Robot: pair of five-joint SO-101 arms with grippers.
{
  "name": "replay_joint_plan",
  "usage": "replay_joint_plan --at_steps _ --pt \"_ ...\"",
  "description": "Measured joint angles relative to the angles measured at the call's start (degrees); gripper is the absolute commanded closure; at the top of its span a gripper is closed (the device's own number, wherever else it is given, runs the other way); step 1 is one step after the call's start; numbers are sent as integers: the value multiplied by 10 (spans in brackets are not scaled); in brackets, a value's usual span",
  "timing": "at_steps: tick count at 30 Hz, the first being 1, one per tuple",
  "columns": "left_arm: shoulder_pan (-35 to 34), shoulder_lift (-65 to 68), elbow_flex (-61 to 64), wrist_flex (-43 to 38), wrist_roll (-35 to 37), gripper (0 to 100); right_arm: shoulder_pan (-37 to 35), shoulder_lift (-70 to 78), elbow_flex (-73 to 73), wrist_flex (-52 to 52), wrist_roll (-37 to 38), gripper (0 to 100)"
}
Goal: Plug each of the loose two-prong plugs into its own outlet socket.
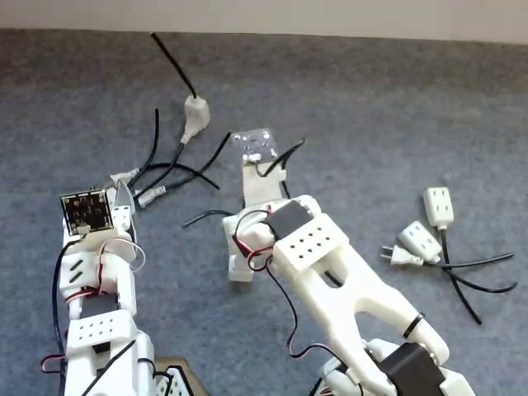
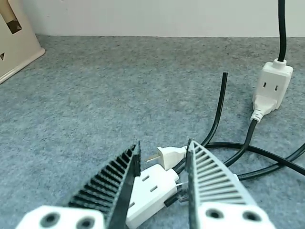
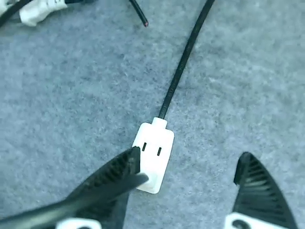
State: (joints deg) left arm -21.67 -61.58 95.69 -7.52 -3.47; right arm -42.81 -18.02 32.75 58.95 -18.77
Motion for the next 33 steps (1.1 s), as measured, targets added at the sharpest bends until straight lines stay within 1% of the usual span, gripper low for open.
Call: replay_joint_plan --at_steps 10,12,15,18,20,26,28,33 --pt "0 0 0 0 0 843 -79 165 0 -74 -4 697" --pt "0 0 0 0 0 843 -81 180 0 -87 -4 716" --pt "0 0 0 0 0 843 -77 204 0 -96 -4 788" --pt "0 0 0 0 0 843 -56 214 -1 -97 -4 858" --pt "0 0 0 0 0 843 -35 214 -1 -97 -4 887" --pt "0 0 0 0 0 843 14 216 -14 -96 -3 903" --pt "0 0 0 0 0 843 40 217 -38 -97 25 904" --pt "0 0 0 0 0 843 137 217 -125 -97 87 904"
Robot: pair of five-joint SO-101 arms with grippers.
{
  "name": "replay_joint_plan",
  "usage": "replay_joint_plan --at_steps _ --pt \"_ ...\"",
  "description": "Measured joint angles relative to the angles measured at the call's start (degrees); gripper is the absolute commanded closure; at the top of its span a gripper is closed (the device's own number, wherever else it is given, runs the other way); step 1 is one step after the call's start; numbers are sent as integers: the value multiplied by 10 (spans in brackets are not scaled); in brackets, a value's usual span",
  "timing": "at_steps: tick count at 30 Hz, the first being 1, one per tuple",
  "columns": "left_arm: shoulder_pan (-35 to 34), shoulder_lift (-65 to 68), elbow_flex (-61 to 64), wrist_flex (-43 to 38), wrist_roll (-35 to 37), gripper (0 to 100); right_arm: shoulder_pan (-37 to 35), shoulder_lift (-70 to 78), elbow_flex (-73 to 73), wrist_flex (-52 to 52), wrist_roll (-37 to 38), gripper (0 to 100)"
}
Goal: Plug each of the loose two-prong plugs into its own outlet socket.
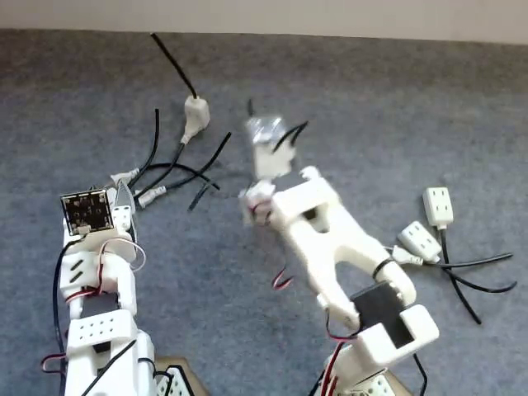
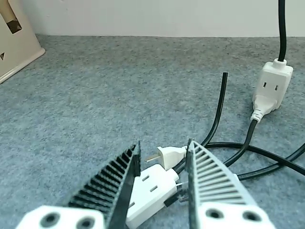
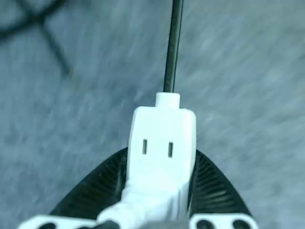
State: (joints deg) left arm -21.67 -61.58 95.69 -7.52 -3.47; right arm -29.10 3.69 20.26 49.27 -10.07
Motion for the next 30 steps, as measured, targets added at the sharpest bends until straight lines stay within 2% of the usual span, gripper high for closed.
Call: replay_joint_plan --at_steps 8,13,18,30 --pt "0 0 0 0 0 843 124 1 -120 0 37 904" --pt "0 0 0 0 0 843 158 9 -134 -51 38 904" --pt "0 0 0 0 0 843 176 77 -150 -126 88 904" --pt "0 0 0 0 0 843 210 321 -372 -133 66 900"
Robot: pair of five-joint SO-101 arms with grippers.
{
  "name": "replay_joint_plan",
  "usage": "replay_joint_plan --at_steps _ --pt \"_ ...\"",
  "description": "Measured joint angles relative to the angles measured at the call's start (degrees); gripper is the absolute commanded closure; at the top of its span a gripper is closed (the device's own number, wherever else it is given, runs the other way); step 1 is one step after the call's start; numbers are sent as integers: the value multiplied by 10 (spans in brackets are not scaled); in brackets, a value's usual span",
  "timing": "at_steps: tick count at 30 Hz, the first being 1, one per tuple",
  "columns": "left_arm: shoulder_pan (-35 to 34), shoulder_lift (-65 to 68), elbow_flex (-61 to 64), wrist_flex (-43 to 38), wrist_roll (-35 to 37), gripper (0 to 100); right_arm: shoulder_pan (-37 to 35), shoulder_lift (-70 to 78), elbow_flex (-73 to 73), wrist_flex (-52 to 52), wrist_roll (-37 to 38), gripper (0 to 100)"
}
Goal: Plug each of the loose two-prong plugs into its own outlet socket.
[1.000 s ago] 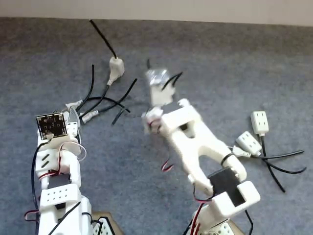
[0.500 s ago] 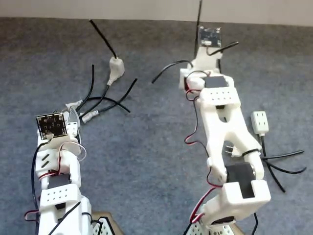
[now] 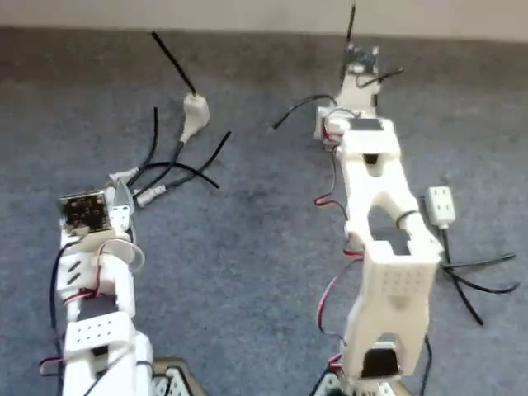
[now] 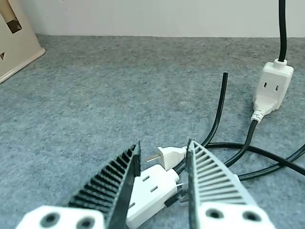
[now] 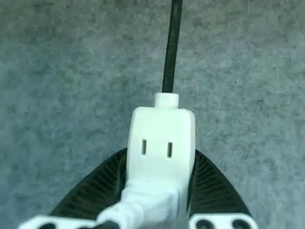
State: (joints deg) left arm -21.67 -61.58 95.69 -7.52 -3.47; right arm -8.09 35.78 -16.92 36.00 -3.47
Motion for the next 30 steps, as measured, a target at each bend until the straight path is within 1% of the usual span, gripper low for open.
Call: replay_joint_plan --at_steps 4,11,14,16,18,22,27,30 --pt "0 0 0 0 0 843 -3 64 -82 12 -1 891" --pt "0 0 0 0 0 843 -3 131 -186 79 -2 717" --pt "0 0 0 0 0 843 -2 149 -220 98 -2 681" --pt "0 0 0 0 0 843 -2 152 -244 108 -8 669" --pt "0 0 0 0 0 843 3 152 -273 118 -31 656" --pt "0 0 0 0 0 843 28 152 -359 160 -67 650" --pt "0 0 0 0 0 843 61 152 -495 255 -71 650" --pt "0 0 0 0 0 843 80 152 -601 325 -71 650"
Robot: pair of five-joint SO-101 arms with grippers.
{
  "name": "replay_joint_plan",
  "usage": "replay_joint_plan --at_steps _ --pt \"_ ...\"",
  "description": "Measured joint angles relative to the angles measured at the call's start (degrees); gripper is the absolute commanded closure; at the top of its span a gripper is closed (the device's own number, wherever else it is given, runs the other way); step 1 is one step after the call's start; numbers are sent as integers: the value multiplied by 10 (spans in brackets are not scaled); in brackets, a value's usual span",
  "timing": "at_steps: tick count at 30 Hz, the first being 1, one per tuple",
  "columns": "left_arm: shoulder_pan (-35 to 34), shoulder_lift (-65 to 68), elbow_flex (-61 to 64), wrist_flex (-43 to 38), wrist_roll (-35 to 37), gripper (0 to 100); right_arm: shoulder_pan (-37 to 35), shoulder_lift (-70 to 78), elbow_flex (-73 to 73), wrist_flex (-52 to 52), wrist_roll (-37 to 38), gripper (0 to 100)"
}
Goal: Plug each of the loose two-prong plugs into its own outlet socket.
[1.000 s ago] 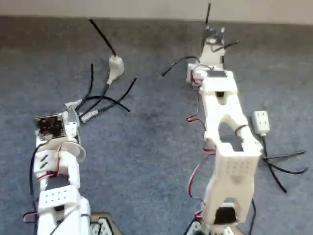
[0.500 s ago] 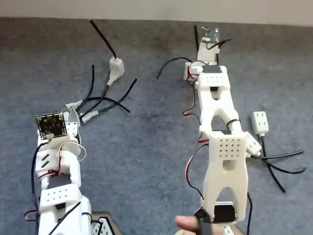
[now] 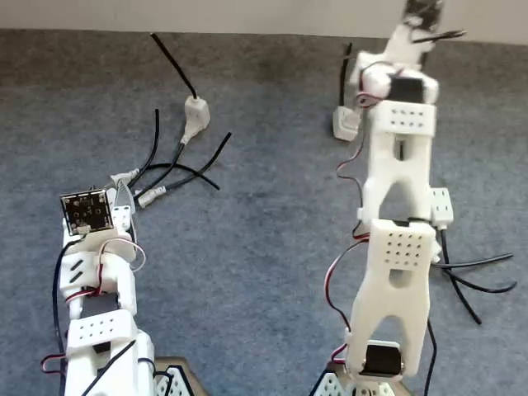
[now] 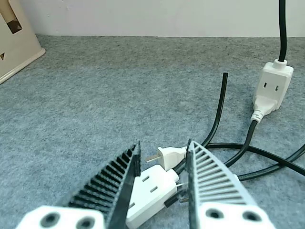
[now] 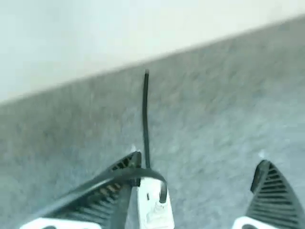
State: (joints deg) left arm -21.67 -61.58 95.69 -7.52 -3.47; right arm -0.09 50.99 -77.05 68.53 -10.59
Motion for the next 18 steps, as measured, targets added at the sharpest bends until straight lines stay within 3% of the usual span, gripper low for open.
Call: replay_joint_plan --at_steps 6,15,18 --pt "0 0 0 0 0 843 36 -4 -164 104 0 650" --pt "0 0 0 0 0 843 96 -174 -172 191 1 651" --pt "0 0 0 0 0 843 114 -254 -178 253 54 652"
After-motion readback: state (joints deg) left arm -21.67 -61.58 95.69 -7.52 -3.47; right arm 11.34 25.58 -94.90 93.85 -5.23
